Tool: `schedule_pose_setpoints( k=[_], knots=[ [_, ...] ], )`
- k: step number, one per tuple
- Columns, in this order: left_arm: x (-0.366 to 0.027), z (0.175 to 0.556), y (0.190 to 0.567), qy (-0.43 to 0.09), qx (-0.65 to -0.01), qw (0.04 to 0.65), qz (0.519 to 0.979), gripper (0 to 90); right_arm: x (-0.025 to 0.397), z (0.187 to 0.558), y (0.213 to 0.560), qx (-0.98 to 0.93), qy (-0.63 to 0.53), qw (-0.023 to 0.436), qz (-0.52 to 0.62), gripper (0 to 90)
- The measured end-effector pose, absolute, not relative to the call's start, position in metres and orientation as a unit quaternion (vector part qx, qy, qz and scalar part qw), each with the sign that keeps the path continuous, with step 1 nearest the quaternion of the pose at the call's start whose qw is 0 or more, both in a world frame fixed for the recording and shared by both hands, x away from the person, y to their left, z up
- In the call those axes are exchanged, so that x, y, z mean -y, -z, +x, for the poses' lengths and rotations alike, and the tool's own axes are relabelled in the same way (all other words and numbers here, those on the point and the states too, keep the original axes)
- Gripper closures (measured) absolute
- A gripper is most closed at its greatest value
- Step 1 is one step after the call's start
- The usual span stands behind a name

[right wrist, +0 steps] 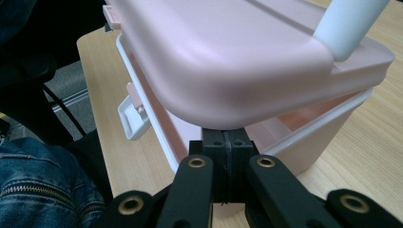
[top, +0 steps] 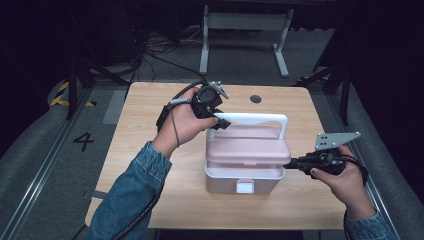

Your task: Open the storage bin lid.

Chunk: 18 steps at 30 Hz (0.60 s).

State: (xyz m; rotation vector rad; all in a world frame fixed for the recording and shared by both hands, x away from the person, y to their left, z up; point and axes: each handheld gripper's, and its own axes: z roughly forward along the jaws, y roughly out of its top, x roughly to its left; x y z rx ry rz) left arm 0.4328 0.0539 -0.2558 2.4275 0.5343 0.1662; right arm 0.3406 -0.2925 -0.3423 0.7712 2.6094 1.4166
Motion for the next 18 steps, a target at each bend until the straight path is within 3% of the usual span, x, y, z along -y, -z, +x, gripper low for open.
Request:
schedule_pose_setpoints(
  k=[6, 18],
  knots=[
    [-0.063, 0.427, 0.251, -0.086, -0.207, 0.324, 0.919, 38.7, 0.293, 0.341, 0.341, -0.848, -0.465, 0.039, 0.252, 90.0],
    [-0.104, 0.390, 0.247, -0.124, -0.210, 0.332, 0.911, 36.4, 0.295, 0.342, 0.332, -0.842, -0.468, 0.054, 0.263, 90.0]
  ],
)
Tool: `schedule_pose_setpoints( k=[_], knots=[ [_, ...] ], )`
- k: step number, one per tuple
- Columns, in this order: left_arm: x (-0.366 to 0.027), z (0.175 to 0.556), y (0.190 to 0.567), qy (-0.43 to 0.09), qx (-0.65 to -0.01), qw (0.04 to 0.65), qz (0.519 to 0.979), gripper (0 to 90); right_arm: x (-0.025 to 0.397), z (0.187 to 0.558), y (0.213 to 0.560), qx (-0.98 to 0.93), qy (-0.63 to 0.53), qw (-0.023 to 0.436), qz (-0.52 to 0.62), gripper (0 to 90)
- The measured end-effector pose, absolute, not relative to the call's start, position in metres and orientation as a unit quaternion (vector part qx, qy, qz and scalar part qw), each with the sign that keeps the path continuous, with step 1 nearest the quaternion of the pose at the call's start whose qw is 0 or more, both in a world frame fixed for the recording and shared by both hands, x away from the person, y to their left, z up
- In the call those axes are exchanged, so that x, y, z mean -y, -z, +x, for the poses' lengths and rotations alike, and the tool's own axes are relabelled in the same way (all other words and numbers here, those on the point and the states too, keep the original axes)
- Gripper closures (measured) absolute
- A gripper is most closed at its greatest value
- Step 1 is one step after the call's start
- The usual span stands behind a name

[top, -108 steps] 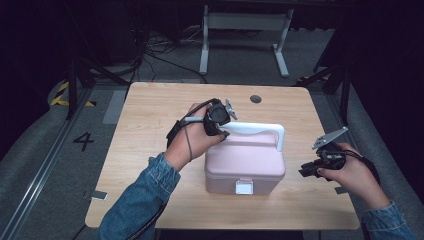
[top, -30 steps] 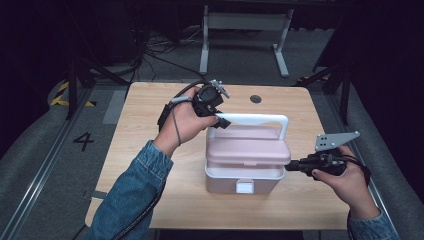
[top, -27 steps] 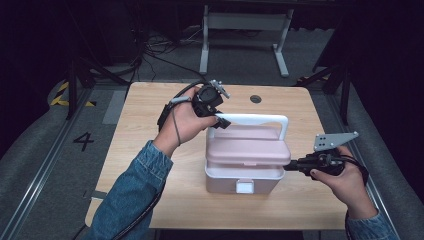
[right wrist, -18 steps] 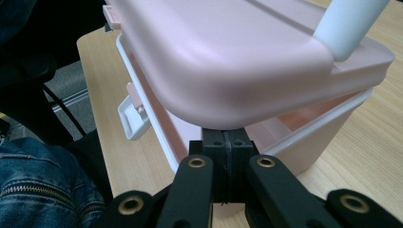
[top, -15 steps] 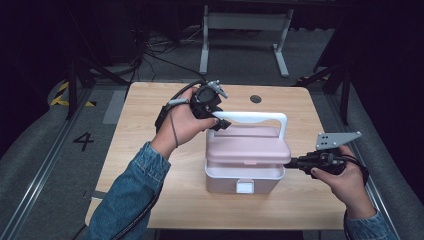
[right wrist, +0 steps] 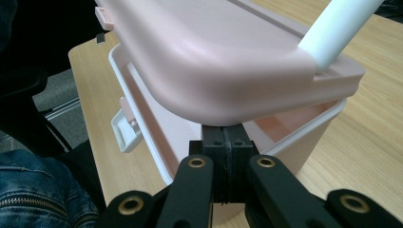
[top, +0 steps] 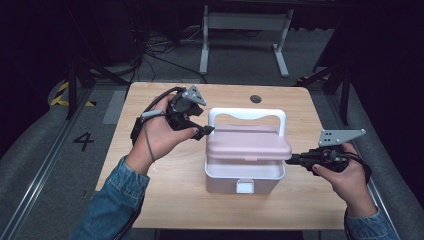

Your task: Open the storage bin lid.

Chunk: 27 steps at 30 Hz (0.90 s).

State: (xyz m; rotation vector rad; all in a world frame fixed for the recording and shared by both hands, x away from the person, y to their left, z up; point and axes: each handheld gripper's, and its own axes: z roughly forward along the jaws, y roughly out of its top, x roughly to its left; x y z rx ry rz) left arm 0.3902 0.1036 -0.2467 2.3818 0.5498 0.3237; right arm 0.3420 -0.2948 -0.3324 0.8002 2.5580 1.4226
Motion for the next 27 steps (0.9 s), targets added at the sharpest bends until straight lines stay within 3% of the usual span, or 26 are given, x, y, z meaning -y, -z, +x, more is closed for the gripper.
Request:
schedule_pose_setpoints(
  k=[11, 18, 27],
  knots=[
    [-0.131, 0.365, 0.266, -0.107, -0.207, 0.388, 0.892, 35.4, 0.291, 0.344, 0.326, -0.834, -0.474, 0.064, 0.277, 90.0],
    [-0.133, 0.361, 0.275, -0.111, -0.205, 0.388, 0.892, 34.1, 0.291, 0.345, 0.323, -0.829, -0.478, 0.067, 0.282, 90.0],
    [-0.125, 0.357, 0.284, -0.147, -0.182, 0.403, 0.885, 34.5, 0.291, 0.347, 0.321, -0.820, -0.485, 0.052, 0.300, 89.9]
  ],
)
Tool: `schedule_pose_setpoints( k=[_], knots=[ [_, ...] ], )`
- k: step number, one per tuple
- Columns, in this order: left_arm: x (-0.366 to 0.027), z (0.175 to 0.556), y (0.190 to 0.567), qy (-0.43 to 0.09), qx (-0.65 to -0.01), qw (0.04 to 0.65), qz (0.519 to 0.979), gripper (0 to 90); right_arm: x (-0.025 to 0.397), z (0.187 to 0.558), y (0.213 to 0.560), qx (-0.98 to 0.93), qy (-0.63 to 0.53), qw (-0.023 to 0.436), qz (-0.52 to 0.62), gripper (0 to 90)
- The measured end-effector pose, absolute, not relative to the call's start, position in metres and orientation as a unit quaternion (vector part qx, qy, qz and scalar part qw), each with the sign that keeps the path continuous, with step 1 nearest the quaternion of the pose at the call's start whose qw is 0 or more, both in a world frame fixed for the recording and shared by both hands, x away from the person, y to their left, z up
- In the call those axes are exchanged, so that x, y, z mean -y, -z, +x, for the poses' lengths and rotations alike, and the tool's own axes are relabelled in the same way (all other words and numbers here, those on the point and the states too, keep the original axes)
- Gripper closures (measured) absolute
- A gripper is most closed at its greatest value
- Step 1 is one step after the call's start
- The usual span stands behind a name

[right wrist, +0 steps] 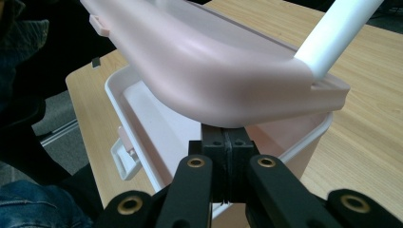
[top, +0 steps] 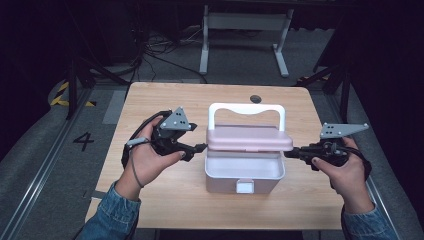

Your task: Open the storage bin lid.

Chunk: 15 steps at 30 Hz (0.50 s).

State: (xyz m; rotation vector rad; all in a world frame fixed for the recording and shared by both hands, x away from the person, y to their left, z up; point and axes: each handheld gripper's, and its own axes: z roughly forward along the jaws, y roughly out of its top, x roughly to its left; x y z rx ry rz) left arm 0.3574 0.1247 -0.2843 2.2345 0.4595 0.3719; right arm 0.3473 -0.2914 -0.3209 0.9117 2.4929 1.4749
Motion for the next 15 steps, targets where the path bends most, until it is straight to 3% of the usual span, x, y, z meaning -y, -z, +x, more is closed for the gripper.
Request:
schedule_pose_setpoints(
  k=[15],
  knots=[
    [-0.122, 0.355, 0.295, -0.150, -0.155, 0.402, 0.890, 32.6, 0.288, 0.351, 0.318, -0.804, -0.500, 0.047, 0.319, 89.6]
  ],
)
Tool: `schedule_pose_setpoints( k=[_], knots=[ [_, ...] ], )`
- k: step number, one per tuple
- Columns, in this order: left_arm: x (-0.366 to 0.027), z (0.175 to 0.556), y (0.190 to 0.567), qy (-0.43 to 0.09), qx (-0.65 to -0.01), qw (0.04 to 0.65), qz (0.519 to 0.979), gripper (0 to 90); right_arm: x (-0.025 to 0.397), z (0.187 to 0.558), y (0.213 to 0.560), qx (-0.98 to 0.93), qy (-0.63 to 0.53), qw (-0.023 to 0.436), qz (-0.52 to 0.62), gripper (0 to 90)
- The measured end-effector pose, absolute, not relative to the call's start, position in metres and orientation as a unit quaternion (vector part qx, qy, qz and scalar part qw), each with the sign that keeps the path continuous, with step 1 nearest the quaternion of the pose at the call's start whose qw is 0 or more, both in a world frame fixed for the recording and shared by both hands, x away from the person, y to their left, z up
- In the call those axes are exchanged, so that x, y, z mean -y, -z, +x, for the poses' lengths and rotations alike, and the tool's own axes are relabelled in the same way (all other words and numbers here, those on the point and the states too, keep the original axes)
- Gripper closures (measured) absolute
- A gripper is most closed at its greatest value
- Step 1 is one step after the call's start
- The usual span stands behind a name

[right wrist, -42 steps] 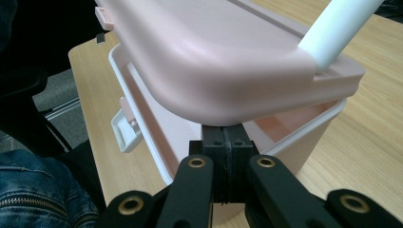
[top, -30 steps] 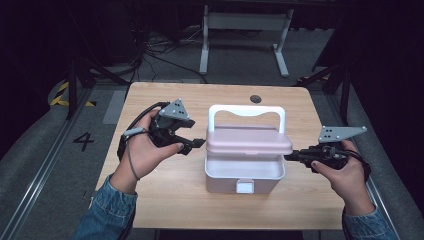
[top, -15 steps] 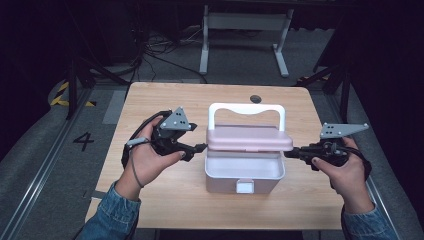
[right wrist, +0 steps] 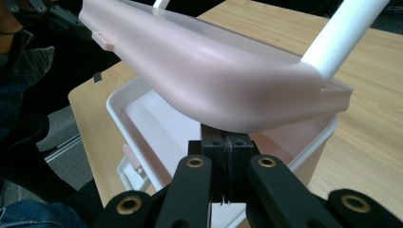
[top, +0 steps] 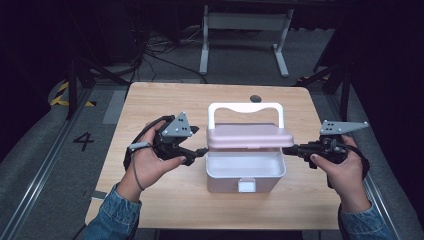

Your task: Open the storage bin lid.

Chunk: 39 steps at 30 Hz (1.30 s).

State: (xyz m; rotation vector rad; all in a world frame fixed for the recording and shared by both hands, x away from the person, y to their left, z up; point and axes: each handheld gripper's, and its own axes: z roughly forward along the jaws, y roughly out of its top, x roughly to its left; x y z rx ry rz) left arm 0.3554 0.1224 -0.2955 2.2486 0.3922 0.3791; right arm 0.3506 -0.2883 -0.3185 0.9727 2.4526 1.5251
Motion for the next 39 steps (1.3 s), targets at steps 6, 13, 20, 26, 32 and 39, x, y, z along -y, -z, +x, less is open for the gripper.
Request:
schedule_pose_setpoints(
  k=[6, 13, 20, 26, 32, 39],
  knots=[
    [-0.117, 0.356, 0.296, -0.160, -0.154, 0.401, 0.889, 32.2, 0.287, 0.351, 0.314, -0.800, -0.506, 0.057, 0.318, 89.7],
    [-0.114, 0.358, 0.298, -0.170, -0.157, 0.396, 0.888, 31.5, 0.286, 0.354, 0.311, -0.793, -0.515, 0.063, 0.319, 90.0],
    [-0.114, 0.361, 0.296, -0.174, -0.160, 0.407, 0.882, 31.6, 0.285, 0.358, 0.308, -0.787, -0.521, 0.069, 0.323, 90.0],
    [-0.110, 0.364, 0.295, -0.170, -0.160, 0.416, 0.879, 31.7, 0.284, 0.363, 0.304, -0.781, -0.527, 0.072, 0.328, 90.0],
    [-0.103, 0.368, 0.291, -0.176, -0.157, 0.433, 0.870, 32.8, 0.281, 0.366, 0.305, -0.781, -0.528, 0.065, 0.326, 89.5],
    [-0.094, 0.369, 0.287, -0.212, -0.138, 0.432, 0.866, 46.7, 0.282, 0.365, 0.307, -0.781, -0.529, 0.064, 0.325, 89.0]
  ],
)
